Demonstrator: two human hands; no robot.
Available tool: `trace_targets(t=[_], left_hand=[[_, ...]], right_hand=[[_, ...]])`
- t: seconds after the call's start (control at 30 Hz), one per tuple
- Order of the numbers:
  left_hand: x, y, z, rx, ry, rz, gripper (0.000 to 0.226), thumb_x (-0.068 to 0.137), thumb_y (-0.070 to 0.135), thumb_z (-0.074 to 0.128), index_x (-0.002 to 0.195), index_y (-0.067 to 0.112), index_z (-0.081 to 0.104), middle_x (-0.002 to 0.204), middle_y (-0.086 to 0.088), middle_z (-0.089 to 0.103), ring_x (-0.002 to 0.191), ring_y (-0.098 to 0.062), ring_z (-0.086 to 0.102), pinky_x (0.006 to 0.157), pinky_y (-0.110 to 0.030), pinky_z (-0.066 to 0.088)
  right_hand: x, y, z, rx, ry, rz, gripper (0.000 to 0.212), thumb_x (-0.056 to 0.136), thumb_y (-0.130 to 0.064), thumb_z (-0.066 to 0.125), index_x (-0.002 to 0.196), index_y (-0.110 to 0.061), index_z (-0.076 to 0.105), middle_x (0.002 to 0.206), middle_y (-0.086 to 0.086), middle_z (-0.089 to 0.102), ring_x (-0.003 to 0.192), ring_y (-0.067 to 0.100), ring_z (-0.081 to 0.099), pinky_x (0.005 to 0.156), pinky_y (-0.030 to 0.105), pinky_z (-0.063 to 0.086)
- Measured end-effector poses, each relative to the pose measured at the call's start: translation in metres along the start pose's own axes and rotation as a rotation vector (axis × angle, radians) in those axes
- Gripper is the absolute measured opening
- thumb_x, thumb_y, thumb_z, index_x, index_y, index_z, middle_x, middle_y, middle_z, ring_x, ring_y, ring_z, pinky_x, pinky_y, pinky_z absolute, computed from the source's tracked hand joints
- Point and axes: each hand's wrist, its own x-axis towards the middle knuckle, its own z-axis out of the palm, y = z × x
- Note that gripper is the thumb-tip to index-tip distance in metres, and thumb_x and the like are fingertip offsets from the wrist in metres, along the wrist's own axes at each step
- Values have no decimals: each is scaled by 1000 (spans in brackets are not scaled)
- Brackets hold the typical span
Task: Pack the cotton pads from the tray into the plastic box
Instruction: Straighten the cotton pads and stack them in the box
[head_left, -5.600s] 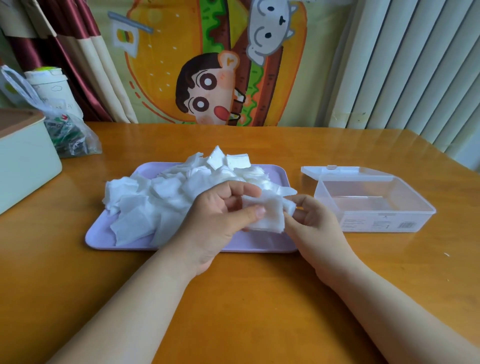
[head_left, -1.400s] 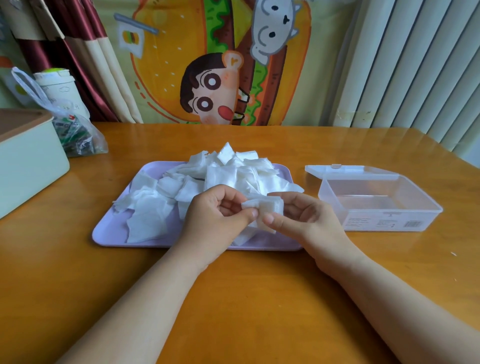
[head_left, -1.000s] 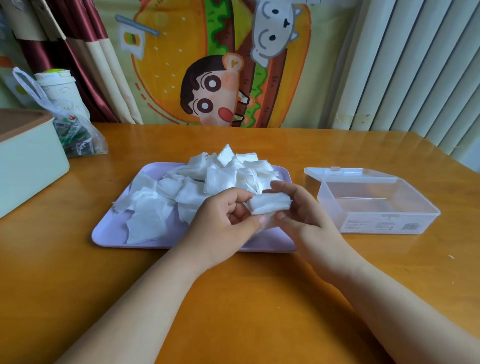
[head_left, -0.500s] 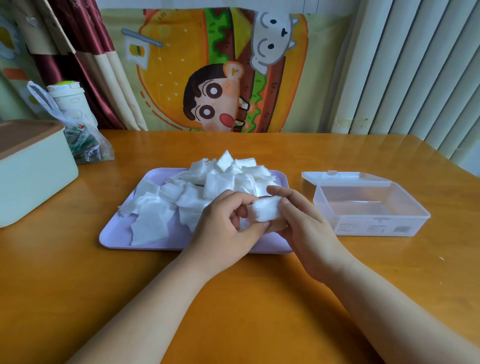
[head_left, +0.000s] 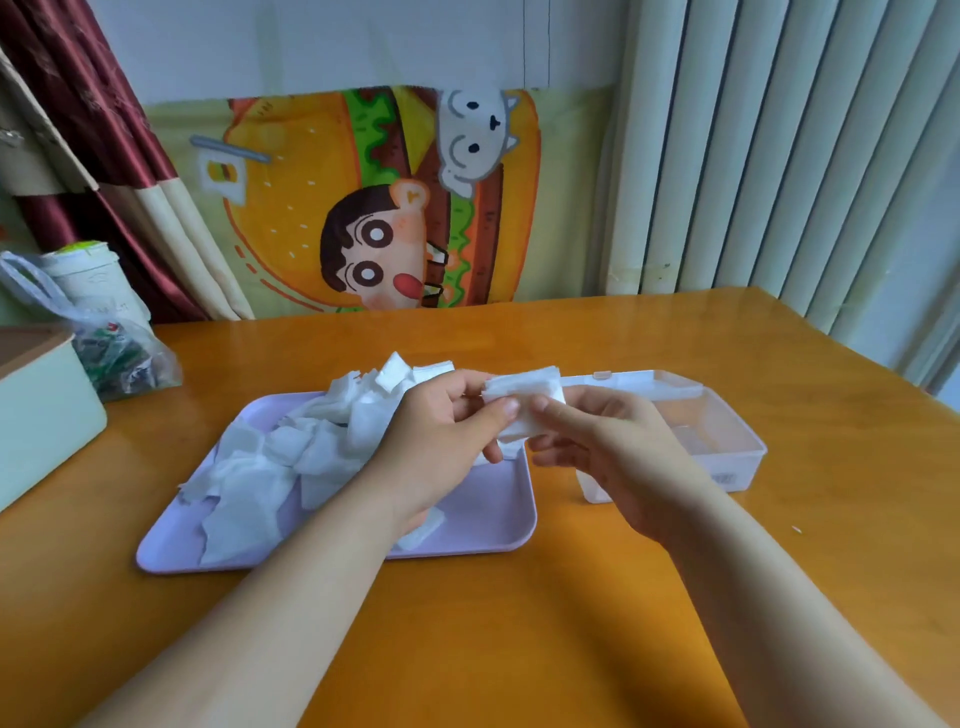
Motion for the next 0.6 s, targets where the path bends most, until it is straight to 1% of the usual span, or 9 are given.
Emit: trace_targets(t=[0.1, 0.17, 0.23, 0.27, 0.3, 0.37, 0.43, 0.5, 0.6], left_hand=[[13, 1, 21, 2, -25, -19, 13, 101, 24, 68, 114, 25, 71, 84, 4, 74, 67, -11, 64, 53, -12, 45], [23, -4, 34, 100, -18, -4, 9, 102, 29, 66, 109, 33, 71, 94, 7, 77, 81, -8, 71, 63, -15, 50], [34, -15, 46, 250, 3, 19, 11, 99, 28, 70, 103, 38, 68, 104, 11, 73, 96, -9, 71, 82, -23, 56], [37, -20, 52, 306, -10, 2, 15, 96, 29, 72, 107, 38, 67, 110, 12, 70, 100, -8, 70, 87, -27, 57], [39, -25, 58, 339, -33, -19, 22, 94, 30, 74, 114, 36, 67, 117, 11, 68, 103, -7, 69, 88, -27, 57], [39, -32, 66, 336, -76, -54, 33, 93, 32, 74, 125, 33, 65, 125, 11, 65, 109, -5, 67, 84, -24, 55], [38, -36, 69, 293, -65, -58, 34, 92, 33, 75, 125, 34, 64, 124, 15, 64, 111, -1, 65, 84, -22, 55], [38, -39, 71, 267, -44, -46, 32, 90, 30, 78, 120, 31, 66, 119, 17, 66, 108, 2, 66, 92, -25, 57], [36, -41, 75, 257, -44, -29, 29, 90, 25, 77, 119, 25, 71, 111, 14, 73, 103, 0, 69, 99, -30, 57]], right_hand=[[3, -3, -13, 38, 130, 30, 21, 99, -20, 71, 103, -1, 75, 95, 16, 77, 88, 26, 70, 77, 36, 59], [5, -6, -23, -39, 309, 12, 17, 97, -21, 71, 101, -5, 74, 95, 14, 80, 88, 26, 74, 76, 37, 60], [7, -9, -35, -330, 505, -48, 16, 93, -28, 72, 89, -13, 74, 82, 6, 77, 76, 20, 71, 69, 34, 55], [7, -8, -40, -504, 572, -68, 21, 91, -31, 72, 81, -13, 72, 73, 2, 71, 67, 17, 64, 62, 32, 49], [8, -5, -44, -653, 609, -74, 27, 91, -34, 71, 74, -13, 68, 66, 1, 65, 60, 16, 57, 56, 31, 42], [10, 2, -48, -853, 641, -33, 40, 91, -41, 66, 63, -14, 60, 57, 0, 57, 53, 18, 51, 48, 29, 32], [16, 12, -48, -980, 653, 20, 42, 91, -44, 59, 61, -14, 54, 54, -1, 52, 53, 21, 51, 48, 27, 25], [22, 20, -47, -1059, 642, 52, 37, 89, -41, 60, 64, -14, 57, 56, -1, 55, 56, 22, 55, 48, 27, 25], [28, 22, -41, -1108, 595, 87, 26, 80, -43, 70, 75, -18, 64, 67, -3, 64, 66, 22, 62, 51, 27, 33]])
